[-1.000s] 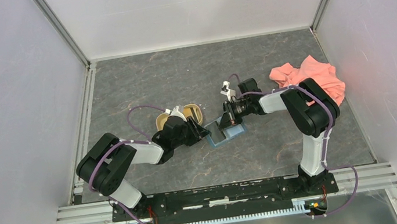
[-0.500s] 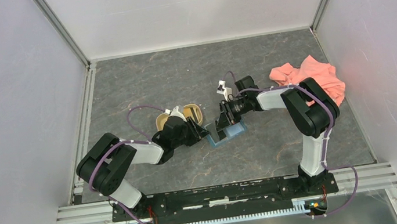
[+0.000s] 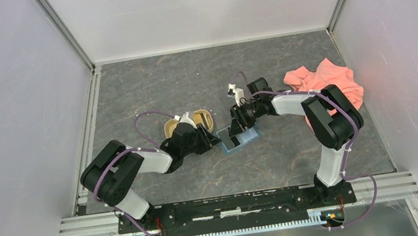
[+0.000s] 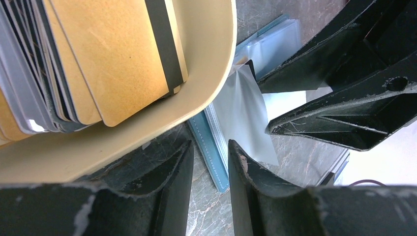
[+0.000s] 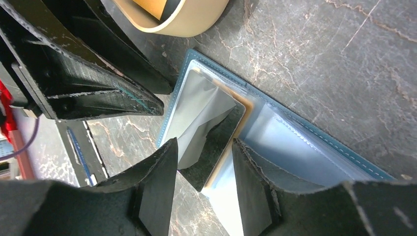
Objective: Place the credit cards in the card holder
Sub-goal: Insert the credit card into the card holder.
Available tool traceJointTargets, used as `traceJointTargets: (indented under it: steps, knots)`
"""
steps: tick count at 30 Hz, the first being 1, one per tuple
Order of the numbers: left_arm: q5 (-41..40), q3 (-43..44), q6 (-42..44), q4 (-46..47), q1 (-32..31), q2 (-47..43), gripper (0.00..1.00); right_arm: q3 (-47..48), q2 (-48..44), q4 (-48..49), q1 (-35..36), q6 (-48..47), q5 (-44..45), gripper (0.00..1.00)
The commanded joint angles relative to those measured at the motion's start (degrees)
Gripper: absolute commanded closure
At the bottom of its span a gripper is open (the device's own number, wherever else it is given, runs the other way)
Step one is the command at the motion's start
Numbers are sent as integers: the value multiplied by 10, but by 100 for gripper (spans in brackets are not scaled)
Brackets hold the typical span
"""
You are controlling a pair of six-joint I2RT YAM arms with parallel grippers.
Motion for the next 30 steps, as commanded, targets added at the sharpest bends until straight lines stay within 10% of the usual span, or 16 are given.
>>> traceJointTargets:
  steps: [1,21,30]
  knots:
    - [2,-14,35,-58,-6,2,60,14,-27,-24,2,-49,54,48]
    - [-26,40,229,-253,-7,-275,56,106,-88,-206,0,-355,-40,47]
    - [-217,114,376,-385,-1,-361,19,131,-207,-195,-8,-445,63,43]
